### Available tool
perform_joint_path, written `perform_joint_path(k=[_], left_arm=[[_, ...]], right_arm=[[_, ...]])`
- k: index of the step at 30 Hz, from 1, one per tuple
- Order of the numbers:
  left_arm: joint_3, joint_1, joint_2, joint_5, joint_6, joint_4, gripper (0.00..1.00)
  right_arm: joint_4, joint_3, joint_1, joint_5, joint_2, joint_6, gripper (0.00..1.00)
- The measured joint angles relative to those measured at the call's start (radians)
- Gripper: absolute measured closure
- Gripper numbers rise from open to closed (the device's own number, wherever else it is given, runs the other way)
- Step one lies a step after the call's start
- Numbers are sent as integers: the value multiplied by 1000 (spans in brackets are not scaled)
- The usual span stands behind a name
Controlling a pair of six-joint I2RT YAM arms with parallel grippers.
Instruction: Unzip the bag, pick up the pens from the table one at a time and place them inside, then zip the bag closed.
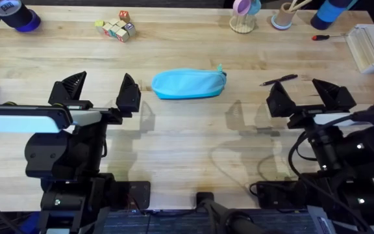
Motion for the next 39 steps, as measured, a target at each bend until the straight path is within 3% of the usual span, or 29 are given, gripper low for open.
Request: perform_joint_path(k=[17, 24, 32, 39], left_arm=[[0, 0, 0, 0, 0, -1, 7], [2, 0, 0, 4, -34, -3, 7], [119, 0, 23, 10, -39, -170, 7], [333, 0, 191, 73, -22, -309, 7]], right_arm=[[-5, 0, 0, 0, 0, 12, 5], [-31, 17, 0, -11, 0, 19, 6], [-189, 196, 0, -19, 116, 19, 6], [-381, 442, 0, -27, 322, 19, 6]])
